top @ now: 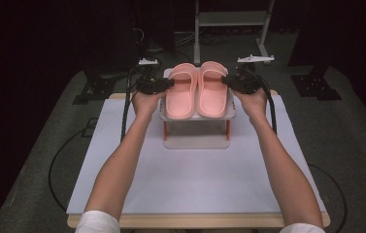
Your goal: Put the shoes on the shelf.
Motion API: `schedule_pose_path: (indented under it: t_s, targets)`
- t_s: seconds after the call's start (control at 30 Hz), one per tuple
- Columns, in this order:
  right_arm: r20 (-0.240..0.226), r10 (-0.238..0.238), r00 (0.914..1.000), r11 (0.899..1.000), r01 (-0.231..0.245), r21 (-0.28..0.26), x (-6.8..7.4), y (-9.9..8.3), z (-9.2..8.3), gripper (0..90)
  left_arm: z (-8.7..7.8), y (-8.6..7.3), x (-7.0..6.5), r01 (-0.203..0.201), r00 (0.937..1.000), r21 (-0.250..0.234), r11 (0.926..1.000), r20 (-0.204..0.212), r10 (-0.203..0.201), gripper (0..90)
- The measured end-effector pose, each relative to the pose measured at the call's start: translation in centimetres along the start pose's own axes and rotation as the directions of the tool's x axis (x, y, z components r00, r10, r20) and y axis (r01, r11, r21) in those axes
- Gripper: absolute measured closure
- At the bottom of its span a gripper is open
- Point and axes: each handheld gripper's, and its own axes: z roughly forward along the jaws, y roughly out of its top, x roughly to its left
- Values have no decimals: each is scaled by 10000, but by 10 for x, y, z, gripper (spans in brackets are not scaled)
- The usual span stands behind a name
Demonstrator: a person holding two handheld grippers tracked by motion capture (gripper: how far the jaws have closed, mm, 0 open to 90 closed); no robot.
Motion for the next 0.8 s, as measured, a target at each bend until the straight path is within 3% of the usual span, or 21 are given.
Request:
schedule_pose_path:
  t_s: [0.37, 0.7, 0.8]
  targets:
    - [-62, 16, 10000, 10000, -16, -30, 0, -1, 0, 704, -1, -1, -3, -21, 9999, -97, 10000, 126, 22, 613]
    - [-383, 264, 9989, 9996, -266, -59, -3, -2, -1, 639, -2, -4, -2, 30, 9997, -229, 9997, 238, -25, 581]
    - [-228, 233, 9995, 9997, -236, -99, -4, -4, -3, 606, -4, -4, -3, -87, 9998, -198, 9998, 173, 90, 556]
